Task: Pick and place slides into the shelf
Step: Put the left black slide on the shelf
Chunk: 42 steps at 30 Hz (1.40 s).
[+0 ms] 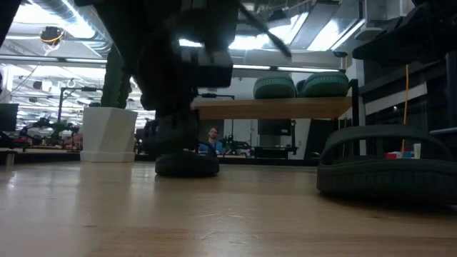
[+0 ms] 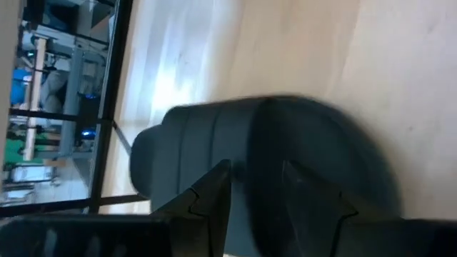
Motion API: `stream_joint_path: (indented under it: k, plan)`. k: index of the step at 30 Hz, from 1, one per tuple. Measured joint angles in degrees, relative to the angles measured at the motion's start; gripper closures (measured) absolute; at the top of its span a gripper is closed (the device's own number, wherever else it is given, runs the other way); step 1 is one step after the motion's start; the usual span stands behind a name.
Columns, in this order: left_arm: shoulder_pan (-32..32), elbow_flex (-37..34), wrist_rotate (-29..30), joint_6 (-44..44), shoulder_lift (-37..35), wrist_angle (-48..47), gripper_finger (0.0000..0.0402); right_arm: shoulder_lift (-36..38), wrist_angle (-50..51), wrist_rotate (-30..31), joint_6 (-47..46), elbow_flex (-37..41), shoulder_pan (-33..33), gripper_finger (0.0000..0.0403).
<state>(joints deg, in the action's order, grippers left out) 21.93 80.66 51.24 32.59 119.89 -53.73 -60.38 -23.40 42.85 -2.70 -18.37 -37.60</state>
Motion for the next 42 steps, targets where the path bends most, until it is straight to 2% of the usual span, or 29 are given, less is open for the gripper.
stream_joint_path:
  k: [24,27,36,42]
  plan:
    - [-1.8,0.0,0.3,0.0,0.4,-1.3,0.0285,0.0,0.8,0.0,-0.3,0.0,0.0,0.0392]
    - [-1.8,0.0,0.5,0.1,0.4,-1.3,0.0300,0.0,0.8,0.0,-0.3,0.0,0.0,0.0392]
    - [-1.7,0.0,0.4,0.3,0.4,-1.3,0.0380,0.0,0.8,0.0,-0.3,0.0,0.0,0.0392]
    - [-1.8,0.0,-1.8,1.3,0.3,-1.3,0.0385,0.0,0.8,0.0,-0.5,0.0,0.0,0.0392]
